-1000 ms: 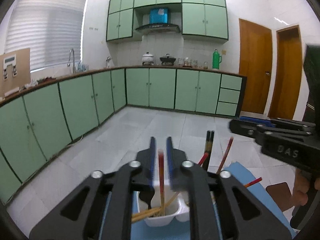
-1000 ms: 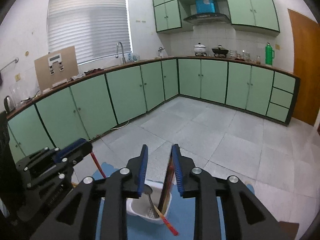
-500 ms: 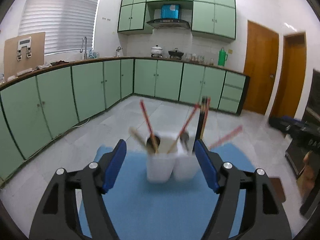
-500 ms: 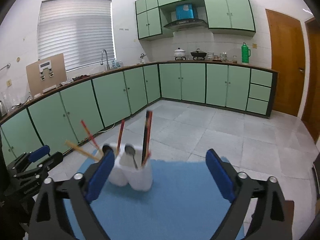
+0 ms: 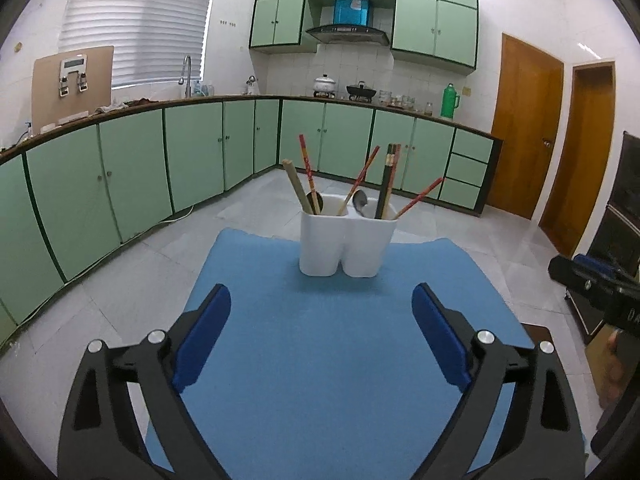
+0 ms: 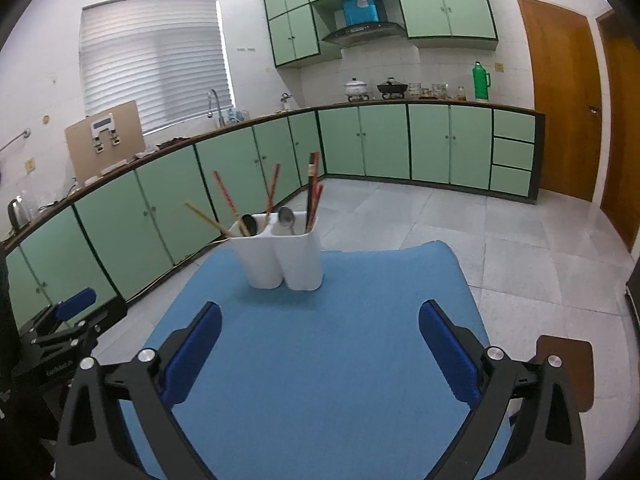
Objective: Organize utensils
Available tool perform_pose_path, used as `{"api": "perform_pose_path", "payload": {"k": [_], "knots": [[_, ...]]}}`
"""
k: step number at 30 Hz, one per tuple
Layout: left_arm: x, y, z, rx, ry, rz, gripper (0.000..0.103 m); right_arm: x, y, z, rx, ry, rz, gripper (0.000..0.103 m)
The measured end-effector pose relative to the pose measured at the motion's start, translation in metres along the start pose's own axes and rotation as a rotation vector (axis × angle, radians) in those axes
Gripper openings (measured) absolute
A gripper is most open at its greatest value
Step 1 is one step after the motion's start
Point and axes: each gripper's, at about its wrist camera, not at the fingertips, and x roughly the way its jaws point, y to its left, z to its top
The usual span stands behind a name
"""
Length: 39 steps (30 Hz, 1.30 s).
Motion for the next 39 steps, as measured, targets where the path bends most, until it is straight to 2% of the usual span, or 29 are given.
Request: {"api": "perform_pose_path", "payload": {"k": [12,23,39], "knots": [[-0.064,-0.021,0.008,0.072,-0.081,0.027,0.095,-0.065,0.022,-0.002,-0.059,-0.084,0.037,0.097],[-0.1,-0.03,0.02,0.094,-0.161,0.02,0.095,-0.086,0.037,0.001,-0.091,-0.128,0.044,0.097],[-0.114,-0.034,0.019,0.105,-0.193,0.019,0.095,-0.091,0.043,0.004,-0.105,-0.146,0.053,0.097]]}}
